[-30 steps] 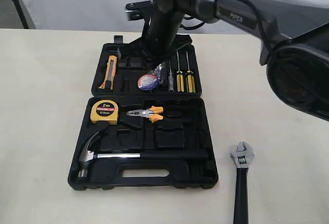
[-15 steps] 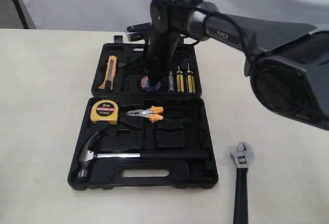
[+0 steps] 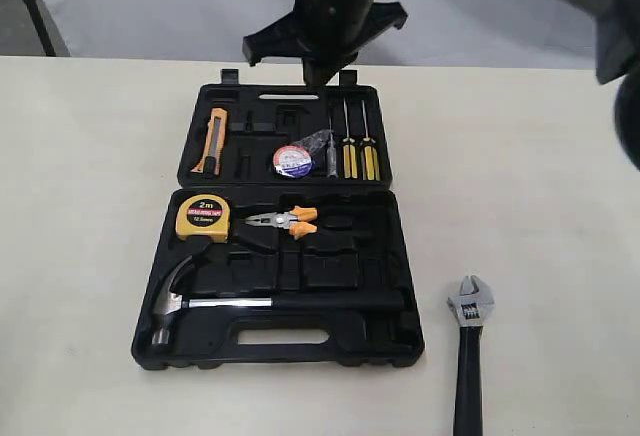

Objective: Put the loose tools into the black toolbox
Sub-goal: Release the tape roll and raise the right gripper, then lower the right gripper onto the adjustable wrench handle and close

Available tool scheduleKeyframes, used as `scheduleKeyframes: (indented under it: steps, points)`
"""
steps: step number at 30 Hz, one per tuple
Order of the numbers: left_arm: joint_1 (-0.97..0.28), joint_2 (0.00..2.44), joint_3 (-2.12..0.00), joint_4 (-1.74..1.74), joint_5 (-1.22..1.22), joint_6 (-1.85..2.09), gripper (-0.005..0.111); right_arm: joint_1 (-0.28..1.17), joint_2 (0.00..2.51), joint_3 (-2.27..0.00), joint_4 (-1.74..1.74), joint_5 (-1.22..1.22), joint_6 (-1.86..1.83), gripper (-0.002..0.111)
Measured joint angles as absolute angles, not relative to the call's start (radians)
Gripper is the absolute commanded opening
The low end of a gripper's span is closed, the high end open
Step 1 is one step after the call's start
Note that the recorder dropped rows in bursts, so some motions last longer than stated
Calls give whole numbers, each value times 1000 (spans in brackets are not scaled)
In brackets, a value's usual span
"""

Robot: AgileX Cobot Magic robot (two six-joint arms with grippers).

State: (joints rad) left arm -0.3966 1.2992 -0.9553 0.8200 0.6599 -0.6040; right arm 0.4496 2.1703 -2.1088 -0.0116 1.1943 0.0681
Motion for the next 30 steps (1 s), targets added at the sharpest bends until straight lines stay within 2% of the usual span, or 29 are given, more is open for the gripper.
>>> scheduleKeyframes:
  steps: [2, 5, 10, 13, 20, 22, 24, 25, 26, 30]
  points:
    - [-397, 1299, -955, 820, 660, -604, 1, 430, 2079, -2013, -12, 1201, 72, 0]
    - [-397, 1299, -955, 820, 660, -604, 1, 417, 1691, -1449, -96, 1215, 176, 0]
    - [-397, 1299, -955, 820, 660, -604, 1, 415, 1492, -1099, -106, 1144, 313, 0]
    - [-397, 1299, -955, 820, 660, -604, 1, 415, 1431, -869, -100, 994, 450, 0]
    - [-397, 1299, -955, 820, 660, -604, 1, 415, 1428, -685, -40, 749, 576, 0]
    - [-397, 1299, -955, 820, 660, -604, 1, 415, 1435, -684, -34, 702, 576, 10]
    - [-397, 1299, -955, 820, 660, -604, 1, 415, 1460, -684, -32, 657, 578, 36]
    - [-397, 1299, -955, 820, 660, -604, 1, 415, 1482, -684, -31, 634, 589, 41]
    - [-397, 1299, -955, 820, 660, -604, 1, 415, 1495, -684, -31, 625, 594, 44]
    - [-397, 1299, -955, 820, 660, -604, 1, 415, 1564, -684, -49, 582, 671, 44]
